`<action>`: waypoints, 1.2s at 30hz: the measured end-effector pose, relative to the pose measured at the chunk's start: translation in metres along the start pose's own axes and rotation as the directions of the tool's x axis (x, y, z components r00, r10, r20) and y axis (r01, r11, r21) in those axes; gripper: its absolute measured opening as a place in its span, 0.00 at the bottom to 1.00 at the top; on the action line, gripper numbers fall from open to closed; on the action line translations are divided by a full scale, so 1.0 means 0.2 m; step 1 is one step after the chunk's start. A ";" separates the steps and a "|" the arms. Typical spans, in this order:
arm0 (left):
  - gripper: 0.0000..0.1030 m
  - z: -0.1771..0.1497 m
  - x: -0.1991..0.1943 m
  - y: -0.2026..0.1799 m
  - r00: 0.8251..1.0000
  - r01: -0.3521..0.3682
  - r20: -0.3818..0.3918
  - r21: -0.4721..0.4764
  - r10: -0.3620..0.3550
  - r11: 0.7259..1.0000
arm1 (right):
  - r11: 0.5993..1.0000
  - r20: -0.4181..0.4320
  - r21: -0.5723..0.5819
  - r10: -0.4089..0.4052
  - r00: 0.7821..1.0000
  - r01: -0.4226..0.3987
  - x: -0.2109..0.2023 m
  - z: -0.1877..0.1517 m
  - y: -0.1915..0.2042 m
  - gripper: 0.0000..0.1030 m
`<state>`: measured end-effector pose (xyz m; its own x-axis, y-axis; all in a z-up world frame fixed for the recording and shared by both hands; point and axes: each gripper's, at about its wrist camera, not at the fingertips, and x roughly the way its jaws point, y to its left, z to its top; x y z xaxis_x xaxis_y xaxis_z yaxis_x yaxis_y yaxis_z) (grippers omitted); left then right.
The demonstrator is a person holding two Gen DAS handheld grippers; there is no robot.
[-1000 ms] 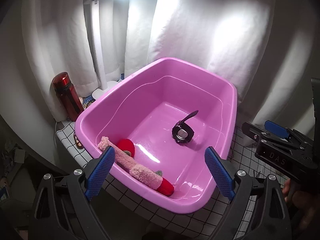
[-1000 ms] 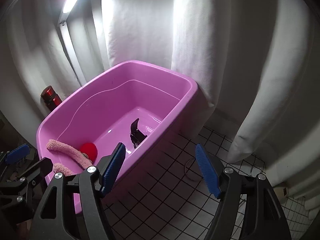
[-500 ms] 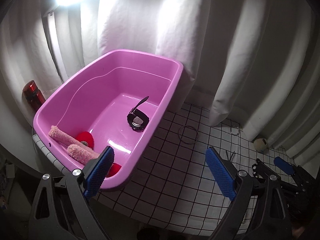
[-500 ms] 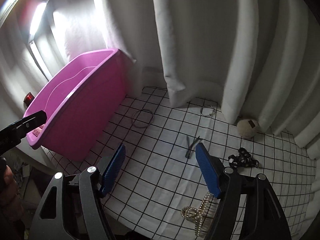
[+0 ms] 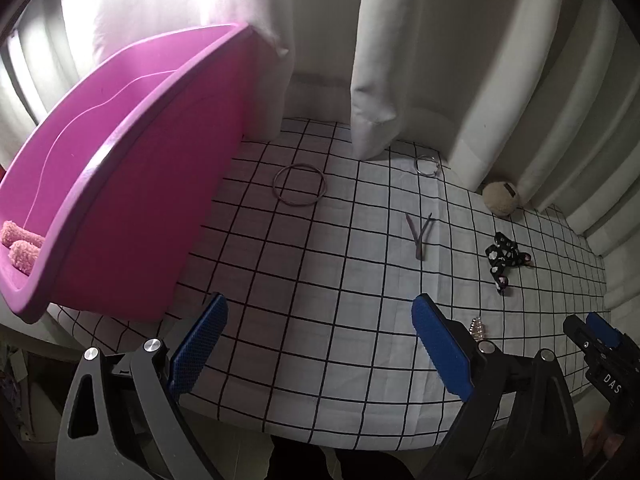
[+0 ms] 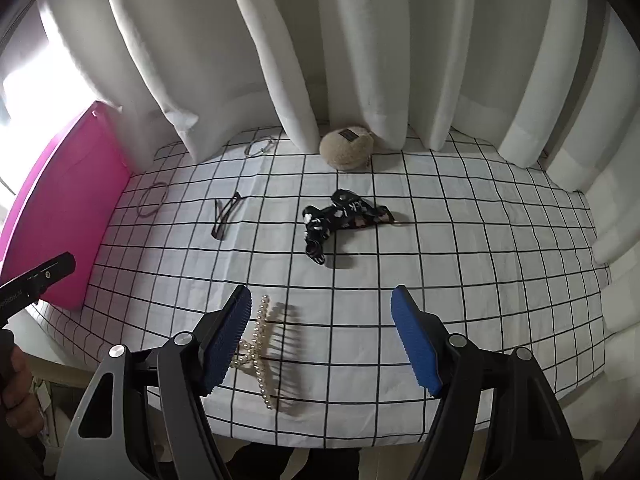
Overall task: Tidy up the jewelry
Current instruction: 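Move both tools back over the table toward the remaining jewelry, then grasp the pearl hair claw with left tool while right tool grasps black bow clip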
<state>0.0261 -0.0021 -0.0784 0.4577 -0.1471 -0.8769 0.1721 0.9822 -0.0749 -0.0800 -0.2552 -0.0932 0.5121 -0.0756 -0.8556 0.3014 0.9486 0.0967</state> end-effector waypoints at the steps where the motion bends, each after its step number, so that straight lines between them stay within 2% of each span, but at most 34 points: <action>1: 0.89 -0.02 0.02 -0.03 1.000 0.002 -0.008 0.013 -0.002 1.000 | 1.000 -0.006 0.002 -0.005 1.000 0.005 0.02 -0.01 -0.02 0.67; 8: 0.89 -0.18 0.15 -0.28 0.997 0.028 -0.069 0.051 -0.025 0.998 | 0.999 -0.044 -0.053 -0.008 0.999 0.006 0.20 0.02 -0.10 0.67; 20: 0.89 -0.39 0.30 -0.54 0.993 0.000 -0.117 -0.020 -0.002 1.000 | 0.981 -0.072 -0.164 0.095 0.993 -0.106 0.53 0.16 -0.16 0.67; 29: 0.89 -0.48 0.36 -0.67 0.990 -0.008 -0.142 -0.063 -0.001 0.998 | 0.960 -0.065 -0.240 0.132 0.989 -0.144 0.64 0.26 -0.18 0.67; 36: 0.89 -0.51 0.41 -0.75 0.989 -0.017 -0.150 -0.073 0.006 0.997 | 0.935 -0.103 -0.308 0.149 0.983 -0.174 0.73 0.31 -0.12 0.67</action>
<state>-0.0510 -0.1489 -0.1883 0.3224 -0.1220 -0.9387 0.1002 0.9905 -0.0943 0.0371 -0.3079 -0.1900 0.4656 0.0988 -0.8795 -0.0547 0.9951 0.0829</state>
